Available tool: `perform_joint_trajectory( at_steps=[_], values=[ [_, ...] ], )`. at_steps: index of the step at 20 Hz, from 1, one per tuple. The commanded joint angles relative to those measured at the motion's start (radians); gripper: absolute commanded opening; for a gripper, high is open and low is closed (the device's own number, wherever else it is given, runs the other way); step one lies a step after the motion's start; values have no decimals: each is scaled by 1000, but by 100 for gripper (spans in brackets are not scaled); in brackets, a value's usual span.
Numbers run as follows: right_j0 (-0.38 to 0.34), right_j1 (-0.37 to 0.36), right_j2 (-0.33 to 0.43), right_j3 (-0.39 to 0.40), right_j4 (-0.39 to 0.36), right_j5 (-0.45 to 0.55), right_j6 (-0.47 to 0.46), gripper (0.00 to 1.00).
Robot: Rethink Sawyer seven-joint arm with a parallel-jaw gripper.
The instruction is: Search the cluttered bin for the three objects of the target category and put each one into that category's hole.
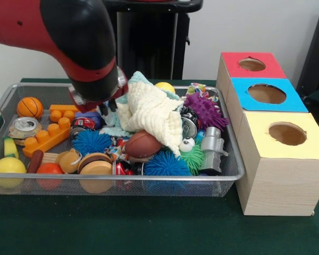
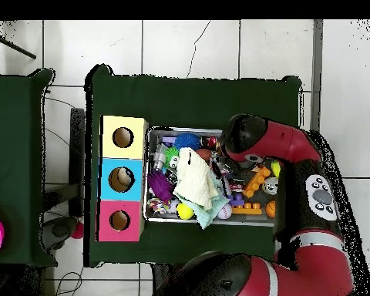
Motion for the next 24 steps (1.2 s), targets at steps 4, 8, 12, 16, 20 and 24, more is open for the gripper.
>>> perform_joint_trajectory(
  at_steps=[4, 8, 12, 16, 20, 24],
  values=[
    [72, -40, 6, 10, 108, 132, 301, 0],
    [89, -69, -22, 34, 123, 141, 303, 0],
    [109, -77, -46, 21, 128, 159, 313, 0],
    [130, -77, -66, -19, 131, 200, 328, 0],
    [148, -76, -83, -51, 135, 211, 344, 0],
    [168, -76, -101, -86, 142, 216, 371, 0]
  ],
)
